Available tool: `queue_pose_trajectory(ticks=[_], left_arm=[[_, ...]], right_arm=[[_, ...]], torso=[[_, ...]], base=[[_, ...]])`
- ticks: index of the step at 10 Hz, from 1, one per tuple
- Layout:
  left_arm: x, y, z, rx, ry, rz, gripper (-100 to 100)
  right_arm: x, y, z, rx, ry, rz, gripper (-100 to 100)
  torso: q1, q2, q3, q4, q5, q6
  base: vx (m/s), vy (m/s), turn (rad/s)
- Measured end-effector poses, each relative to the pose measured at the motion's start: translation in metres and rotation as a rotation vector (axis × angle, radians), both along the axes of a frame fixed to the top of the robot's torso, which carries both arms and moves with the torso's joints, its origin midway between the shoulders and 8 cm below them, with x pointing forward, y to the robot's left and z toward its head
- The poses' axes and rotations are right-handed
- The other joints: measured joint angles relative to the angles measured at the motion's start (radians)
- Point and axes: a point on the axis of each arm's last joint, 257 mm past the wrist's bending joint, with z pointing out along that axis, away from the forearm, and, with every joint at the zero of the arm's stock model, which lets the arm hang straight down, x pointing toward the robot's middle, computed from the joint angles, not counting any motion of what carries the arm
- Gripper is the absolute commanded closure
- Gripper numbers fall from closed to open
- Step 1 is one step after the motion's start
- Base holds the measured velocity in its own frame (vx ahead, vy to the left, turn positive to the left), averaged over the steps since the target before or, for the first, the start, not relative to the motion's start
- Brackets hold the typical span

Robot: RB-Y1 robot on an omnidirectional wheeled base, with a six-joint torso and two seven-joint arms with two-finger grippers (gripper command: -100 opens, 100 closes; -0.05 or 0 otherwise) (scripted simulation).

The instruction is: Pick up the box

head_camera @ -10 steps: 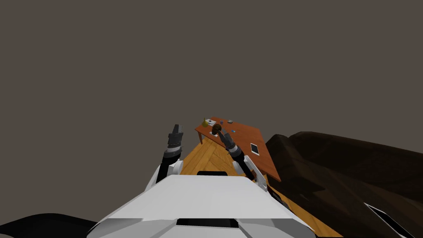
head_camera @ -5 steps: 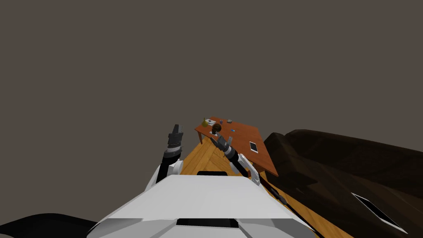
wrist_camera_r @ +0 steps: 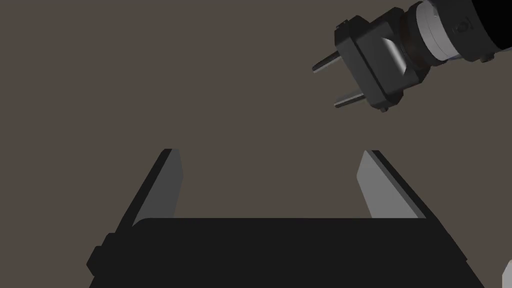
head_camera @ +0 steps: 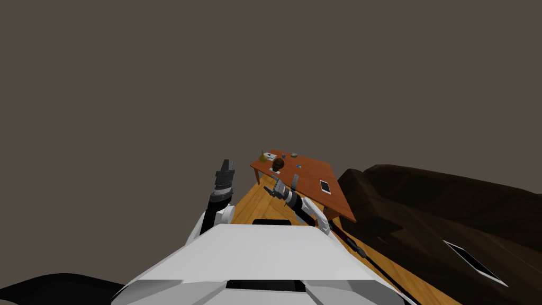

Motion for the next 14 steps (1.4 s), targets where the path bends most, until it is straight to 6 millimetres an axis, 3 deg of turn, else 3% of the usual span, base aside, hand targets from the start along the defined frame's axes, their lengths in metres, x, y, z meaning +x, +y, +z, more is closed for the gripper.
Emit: queue_pose_trajectory(ticks=[5,9,14], left_arm=[[0.0,0.0,0.0,0.0,0.0,0.0,0],[0.0,0.0,0.0,0.0,0.0,0.0,0],[0.0,0.0,0.0,0.0,0.0,0.0,0]], right_arm=[[-0.022,0.02,-0.071,-0.231,-0.078,0.104,-100],[-0.039,0.025,-0.112,-0.382,-0.137,0.169,-100],[-0.062,0.009,-0.186,-0.619,-0.212,0.276,-100]], torso=[[0.0,0.0,0.0,0.0,0.0,0.0],[-0.002,-0.001,-0.001,0.0,0.0,0.0],[-0.001,-0.001,-0.001,0.0,0.0,0.0]], base=[[-0.02,0.058,0.003],[-0.007,0.044,0.021],[-0.004,0.042,0.037]])
